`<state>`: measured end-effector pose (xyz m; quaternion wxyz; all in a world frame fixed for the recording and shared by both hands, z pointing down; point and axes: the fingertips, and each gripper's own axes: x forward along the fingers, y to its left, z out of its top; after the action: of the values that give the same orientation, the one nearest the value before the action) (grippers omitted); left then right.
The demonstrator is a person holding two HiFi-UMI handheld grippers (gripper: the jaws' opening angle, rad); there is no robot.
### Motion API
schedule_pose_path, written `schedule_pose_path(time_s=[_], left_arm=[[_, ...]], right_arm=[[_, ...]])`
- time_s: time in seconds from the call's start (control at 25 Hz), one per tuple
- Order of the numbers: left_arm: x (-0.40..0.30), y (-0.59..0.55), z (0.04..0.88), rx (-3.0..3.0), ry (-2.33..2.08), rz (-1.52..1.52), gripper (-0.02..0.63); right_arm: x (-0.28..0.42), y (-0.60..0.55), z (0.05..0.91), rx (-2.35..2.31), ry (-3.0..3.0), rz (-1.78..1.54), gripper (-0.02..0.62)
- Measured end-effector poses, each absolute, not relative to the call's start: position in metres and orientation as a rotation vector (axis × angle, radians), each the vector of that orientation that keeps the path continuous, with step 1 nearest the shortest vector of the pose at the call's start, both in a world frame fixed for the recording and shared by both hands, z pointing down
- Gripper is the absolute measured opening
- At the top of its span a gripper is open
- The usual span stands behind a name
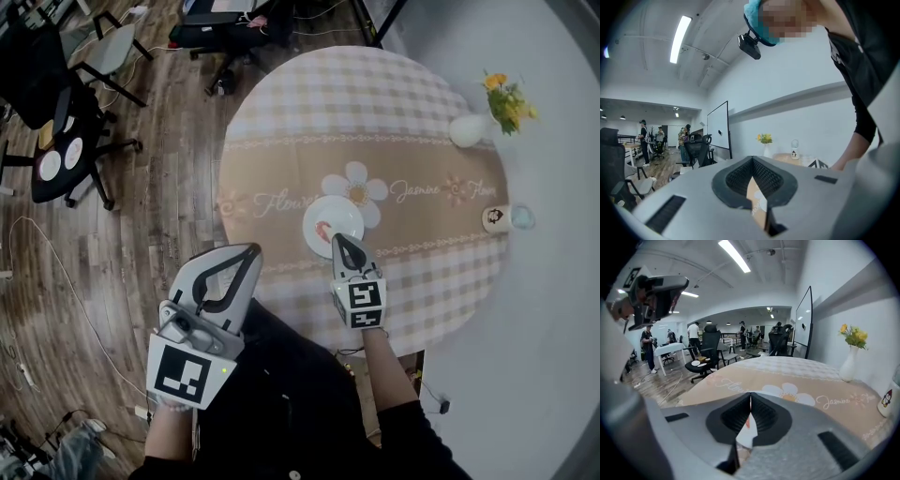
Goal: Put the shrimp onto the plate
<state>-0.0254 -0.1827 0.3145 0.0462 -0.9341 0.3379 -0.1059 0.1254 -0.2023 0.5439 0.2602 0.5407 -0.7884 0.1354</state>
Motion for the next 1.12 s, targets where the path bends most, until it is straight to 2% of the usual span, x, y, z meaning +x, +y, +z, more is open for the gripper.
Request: schedule_pose_path(time_s=[1.12], left_arm=[[0.047,-0.15,0.287,-2.892,0.682,-0.21,0.0]], right_arm=[[0.155,-0.139,0.344,1.865,-2.256,0.01,0.002]])
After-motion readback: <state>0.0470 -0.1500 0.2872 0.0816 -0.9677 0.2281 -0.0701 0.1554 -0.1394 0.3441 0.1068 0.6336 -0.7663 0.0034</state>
